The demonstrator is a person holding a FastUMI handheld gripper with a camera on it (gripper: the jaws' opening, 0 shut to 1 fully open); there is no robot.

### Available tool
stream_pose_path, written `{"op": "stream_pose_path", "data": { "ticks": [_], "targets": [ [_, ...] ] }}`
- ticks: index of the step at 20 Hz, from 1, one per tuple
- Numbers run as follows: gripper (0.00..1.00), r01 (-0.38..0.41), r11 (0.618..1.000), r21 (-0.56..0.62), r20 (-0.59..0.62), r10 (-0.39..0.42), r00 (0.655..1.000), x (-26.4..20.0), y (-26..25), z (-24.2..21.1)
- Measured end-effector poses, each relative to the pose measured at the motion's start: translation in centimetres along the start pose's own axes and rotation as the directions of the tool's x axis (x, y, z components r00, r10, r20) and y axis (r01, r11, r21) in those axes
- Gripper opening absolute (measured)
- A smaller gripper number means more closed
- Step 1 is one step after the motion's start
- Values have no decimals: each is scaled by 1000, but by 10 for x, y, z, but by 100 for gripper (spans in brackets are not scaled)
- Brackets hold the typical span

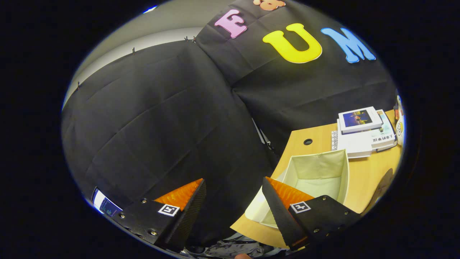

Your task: Open the storage box then place both shoes into the box .Put the left shoe in first, then the right shoe, with the right side of both shoes facing outward in a uniform manner.

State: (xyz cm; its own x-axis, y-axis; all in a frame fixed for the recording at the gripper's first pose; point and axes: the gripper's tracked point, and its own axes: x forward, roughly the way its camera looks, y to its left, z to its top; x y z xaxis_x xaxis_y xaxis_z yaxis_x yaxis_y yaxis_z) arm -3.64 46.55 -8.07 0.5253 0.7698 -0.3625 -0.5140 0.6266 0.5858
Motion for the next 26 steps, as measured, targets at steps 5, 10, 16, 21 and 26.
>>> {"op": "stream_pose_path", "data": {
  "ticks": [5, 10, 16, 21, 26],
  "targets": [
    [96, 111, 993, -51, 33, -109, 993, -32, -53, 15],
    [96, 206, 978, -35, 58, -204, 977, -71, -105, 26],
    [96, 324, 944, -54, 60, -321, 945, -109, -169, 26],
    [96, 422, 905, -57, 48, -420, 906, -140, -228, 13],
    [96, 511, 858, -57, 15, -511, 859, -165, -289, -15]
  ]
}}
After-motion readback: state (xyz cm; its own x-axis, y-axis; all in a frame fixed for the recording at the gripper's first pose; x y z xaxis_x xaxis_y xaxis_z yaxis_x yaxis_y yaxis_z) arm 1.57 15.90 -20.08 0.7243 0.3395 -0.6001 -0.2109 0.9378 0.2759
